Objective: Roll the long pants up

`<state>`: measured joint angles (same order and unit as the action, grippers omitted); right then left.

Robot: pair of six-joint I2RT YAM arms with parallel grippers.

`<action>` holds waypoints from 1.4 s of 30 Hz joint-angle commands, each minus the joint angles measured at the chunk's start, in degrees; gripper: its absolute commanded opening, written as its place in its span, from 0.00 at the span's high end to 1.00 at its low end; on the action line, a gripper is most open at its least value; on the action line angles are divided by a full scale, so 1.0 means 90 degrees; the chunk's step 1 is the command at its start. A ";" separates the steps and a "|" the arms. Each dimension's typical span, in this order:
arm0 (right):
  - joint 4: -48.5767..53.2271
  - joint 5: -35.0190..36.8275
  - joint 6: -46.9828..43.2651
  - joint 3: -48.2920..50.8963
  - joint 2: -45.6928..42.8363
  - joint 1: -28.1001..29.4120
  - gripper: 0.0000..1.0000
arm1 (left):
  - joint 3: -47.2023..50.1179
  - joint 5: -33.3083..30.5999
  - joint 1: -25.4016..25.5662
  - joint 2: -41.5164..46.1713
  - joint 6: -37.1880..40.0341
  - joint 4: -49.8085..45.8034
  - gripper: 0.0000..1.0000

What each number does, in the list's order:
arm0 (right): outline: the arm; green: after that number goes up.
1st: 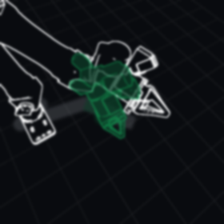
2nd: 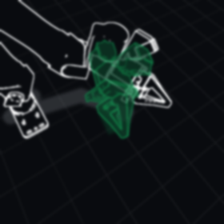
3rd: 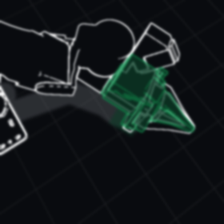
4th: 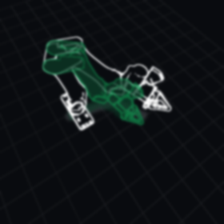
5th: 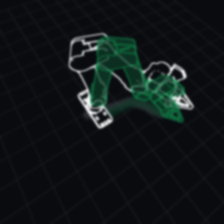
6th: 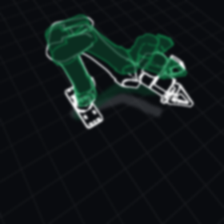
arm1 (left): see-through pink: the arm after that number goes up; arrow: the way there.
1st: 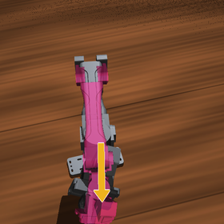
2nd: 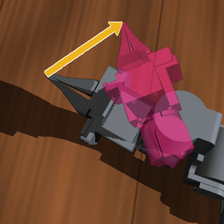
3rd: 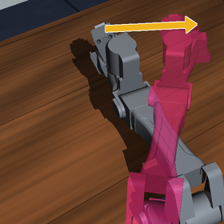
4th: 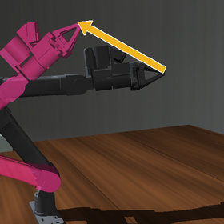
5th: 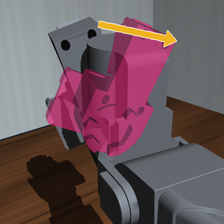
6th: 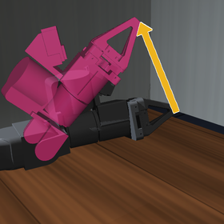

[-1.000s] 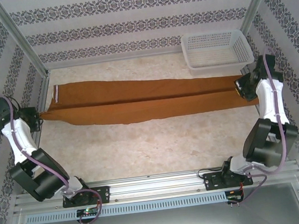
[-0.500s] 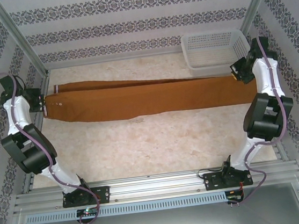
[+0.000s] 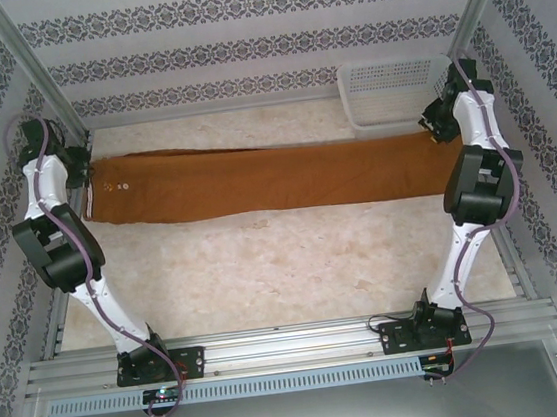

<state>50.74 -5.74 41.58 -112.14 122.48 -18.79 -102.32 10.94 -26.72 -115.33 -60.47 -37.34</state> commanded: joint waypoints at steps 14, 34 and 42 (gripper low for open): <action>-0.0324 0.0517 -0.1408 0.1426 -0.1854 0.0309 1.00 | 0.1587 -0.0413 0.0606 0.1347 -0.0176 0.0687 1.00; -0.0301 0.0336 -0.1724 0.2574 -0.0219 0.0445 1.00 | 0.1328 -0.1060 0.1748 -0.1129 -0.0032 -0.0539 1.00; -0.0011 0.0974 -0.1827 0.3659 -0.0711 0.0470 1.00 | 0.2373 -0.1495 0.1637 -0.0312 0.0289 -0.0764 1.00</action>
<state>45.36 -1.45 26.41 -83.35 117.40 -14.83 -85.21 1.32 -10.61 -119.24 -60.03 -33.95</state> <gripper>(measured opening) 0.063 0.049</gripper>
